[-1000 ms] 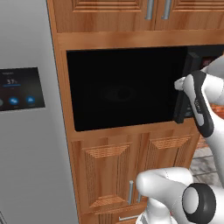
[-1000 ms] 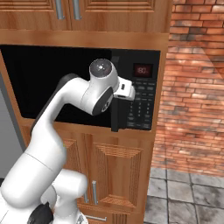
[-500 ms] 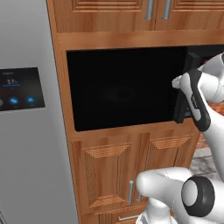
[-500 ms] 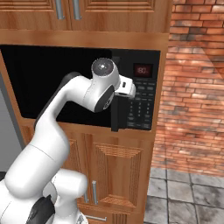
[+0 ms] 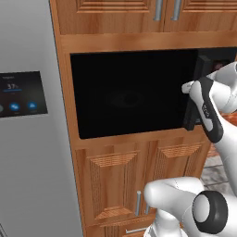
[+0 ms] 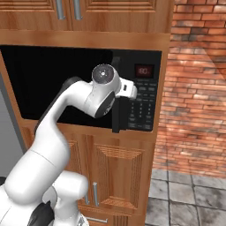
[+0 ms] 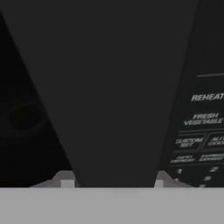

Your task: Retrieve the reheated potato from the microwave, then place the potato, cheese, and condiment on the cutting board.

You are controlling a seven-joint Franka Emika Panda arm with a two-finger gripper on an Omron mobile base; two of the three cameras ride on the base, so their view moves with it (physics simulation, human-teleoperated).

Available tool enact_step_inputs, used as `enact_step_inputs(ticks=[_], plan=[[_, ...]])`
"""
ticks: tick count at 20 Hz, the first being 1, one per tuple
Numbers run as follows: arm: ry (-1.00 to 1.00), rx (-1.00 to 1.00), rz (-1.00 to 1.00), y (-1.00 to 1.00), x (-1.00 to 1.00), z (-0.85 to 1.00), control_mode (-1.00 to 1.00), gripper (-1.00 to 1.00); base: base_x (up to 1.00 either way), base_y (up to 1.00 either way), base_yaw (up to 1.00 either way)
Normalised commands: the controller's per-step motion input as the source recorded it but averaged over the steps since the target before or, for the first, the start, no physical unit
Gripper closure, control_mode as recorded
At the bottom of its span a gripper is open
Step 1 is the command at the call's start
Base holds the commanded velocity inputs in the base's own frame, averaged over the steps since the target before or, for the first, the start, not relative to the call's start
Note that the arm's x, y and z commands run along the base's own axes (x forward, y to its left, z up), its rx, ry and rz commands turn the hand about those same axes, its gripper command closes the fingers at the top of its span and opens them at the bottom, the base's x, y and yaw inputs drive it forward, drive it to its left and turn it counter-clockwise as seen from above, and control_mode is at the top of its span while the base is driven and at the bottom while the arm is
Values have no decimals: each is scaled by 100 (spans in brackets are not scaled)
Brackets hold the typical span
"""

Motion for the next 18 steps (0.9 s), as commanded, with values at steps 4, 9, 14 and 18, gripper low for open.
enact_step_inputs(ticks=[4,9,14,18], plan=[[0,2,0,0,4,-1,-100,100,0,0,0],[-1,0,0,0,-18,4,-100,100,0,0,0],[-4,0,0,0,-87,20,-100,100,0,0,0],[-5,0,0,0,-100,15,-100,100,0,0,0]])
